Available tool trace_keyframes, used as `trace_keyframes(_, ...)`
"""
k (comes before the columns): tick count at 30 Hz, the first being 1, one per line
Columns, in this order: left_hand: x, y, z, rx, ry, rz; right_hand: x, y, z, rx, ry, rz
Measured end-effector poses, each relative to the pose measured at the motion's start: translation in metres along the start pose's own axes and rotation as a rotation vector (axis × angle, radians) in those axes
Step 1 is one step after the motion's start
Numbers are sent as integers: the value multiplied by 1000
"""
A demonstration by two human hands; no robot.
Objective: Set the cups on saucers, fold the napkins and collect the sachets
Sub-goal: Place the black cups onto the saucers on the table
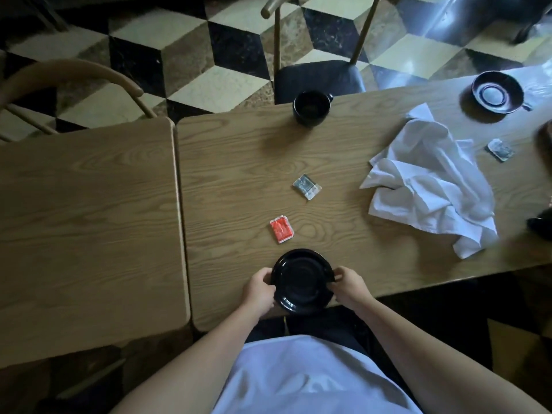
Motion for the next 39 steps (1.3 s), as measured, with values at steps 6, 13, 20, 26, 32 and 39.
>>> trace_keyframes(6,-7,-29,35,141,-179,-110,-20,27,40,168,-130,128)
trace_keyframes(13,-49,-119,84,285,-322,-339,-48,84,132,414,-324,327)
trace_keyframes(20,-97,-212,104,400,-283,-408,-32,130,220,529,-425,356)
trace_keyframes(26,-105,-268,124,405,-211,-330,14,165,258,603,-402,306)
trace_keyframes(32,-117,-307,163,275,-175,-271,64,200,267,708,-347,298)
trace_keyframes(39,-105,-339,217,395,-349,-193,116,246,271,687,-239,295)
Point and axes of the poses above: each hand's wrist, its own x-axis towards the middle knuckle, its own y-axis out of the back of the hand, z = x × y, the point moved 9 cm from there along x, towards the middle knuckle, and after that the axes turned 13 degrees about z, right-handed, at the moved point
